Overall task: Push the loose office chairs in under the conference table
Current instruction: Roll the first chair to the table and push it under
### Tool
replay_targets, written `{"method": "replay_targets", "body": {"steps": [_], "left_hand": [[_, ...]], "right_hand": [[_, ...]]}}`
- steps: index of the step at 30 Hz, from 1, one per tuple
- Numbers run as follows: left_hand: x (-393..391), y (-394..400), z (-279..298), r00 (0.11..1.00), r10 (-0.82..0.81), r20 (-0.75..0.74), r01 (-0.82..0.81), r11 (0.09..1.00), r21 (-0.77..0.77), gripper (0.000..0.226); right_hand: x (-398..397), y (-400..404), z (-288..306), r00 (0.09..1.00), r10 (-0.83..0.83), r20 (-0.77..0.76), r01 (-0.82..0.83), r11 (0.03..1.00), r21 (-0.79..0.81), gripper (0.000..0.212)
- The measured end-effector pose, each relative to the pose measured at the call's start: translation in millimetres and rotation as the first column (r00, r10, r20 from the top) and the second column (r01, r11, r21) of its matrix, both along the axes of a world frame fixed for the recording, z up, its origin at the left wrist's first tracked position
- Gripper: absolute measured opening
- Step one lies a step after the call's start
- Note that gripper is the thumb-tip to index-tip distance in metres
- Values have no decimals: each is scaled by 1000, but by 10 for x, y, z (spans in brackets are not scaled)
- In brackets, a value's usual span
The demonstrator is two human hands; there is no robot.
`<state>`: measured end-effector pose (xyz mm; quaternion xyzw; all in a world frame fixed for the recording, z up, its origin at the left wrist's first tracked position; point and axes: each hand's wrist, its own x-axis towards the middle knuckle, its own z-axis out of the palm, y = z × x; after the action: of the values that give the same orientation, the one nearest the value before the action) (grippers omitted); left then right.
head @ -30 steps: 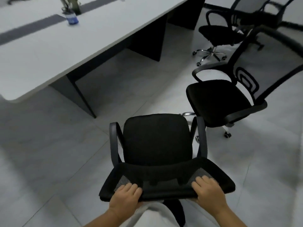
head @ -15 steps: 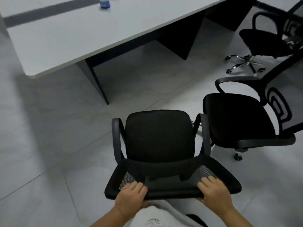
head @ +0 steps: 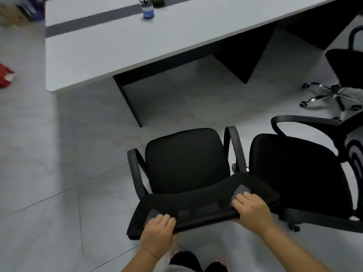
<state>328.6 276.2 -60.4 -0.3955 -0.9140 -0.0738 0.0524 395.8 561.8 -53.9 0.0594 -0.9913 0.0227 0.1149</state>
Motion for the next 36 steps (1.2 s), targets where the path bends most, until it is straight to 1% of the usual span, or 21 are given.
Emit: {"method": "replay_targets", "body": {"steps": [3,8,12,17,19,22,23,26,29,31,33,36], "left_hand": [[-184,120,-26,999,25,-34,-25,1000,2,29],[-642,295,19,993,55,-105,-50,997,50,37],[-1174,383,12,987,61,-147,-55,998,42,44],[-1979,420,-41,991,34,-129,-31,999,27,45],[-2284,463,-24,992,20,-122,-20,1000,-2,45],[-2658,581,26,995,6,-97,-11,999,-50,45],[-2773,629,36,995,10,-97,-15,999,-47,46],[-3086,751,64,994,11,-105,-13,1000,-15,38],[-3410,845,91,996,18,-93,-22,999,-47,43],[-3645,906,87,996,24,-83,-27,999,-27,43],[-3871,993,95,998,44,-48,-45,999,-30,47],[-4187,1177,145,995,96,38,-93,993,-75,50]], "right_hand": [[-207,116,-46,999,24,-36,-25,1000,-8,42],[-688,272,-93,996,35,-82,-34,999,9,37],[-1169,338,-139,998,-2,-63,4,1000,22,38],[-1847,358,-146,999,-31,-32,33,997,64,41],[-2125,401,-126,999,-46,-29,48,997,66,41],[-2506,512,-99,1000,-13,-22,15,997,71,43],[-2634,559,-86,1000,-1,-23,3,997,77,43],[-2983,696,-39,1000,6,5,-6,998,65,41],[-3300,789,-39,1000,-1,14,0,998,67,41],[-3542,823,-25,1000,16,1,-16,996,87,40],[-3802,892,2,999,44,-14,-42,994,97,40],[-4207,1084,46,995,94,-25,-90,990,107,39]]}}
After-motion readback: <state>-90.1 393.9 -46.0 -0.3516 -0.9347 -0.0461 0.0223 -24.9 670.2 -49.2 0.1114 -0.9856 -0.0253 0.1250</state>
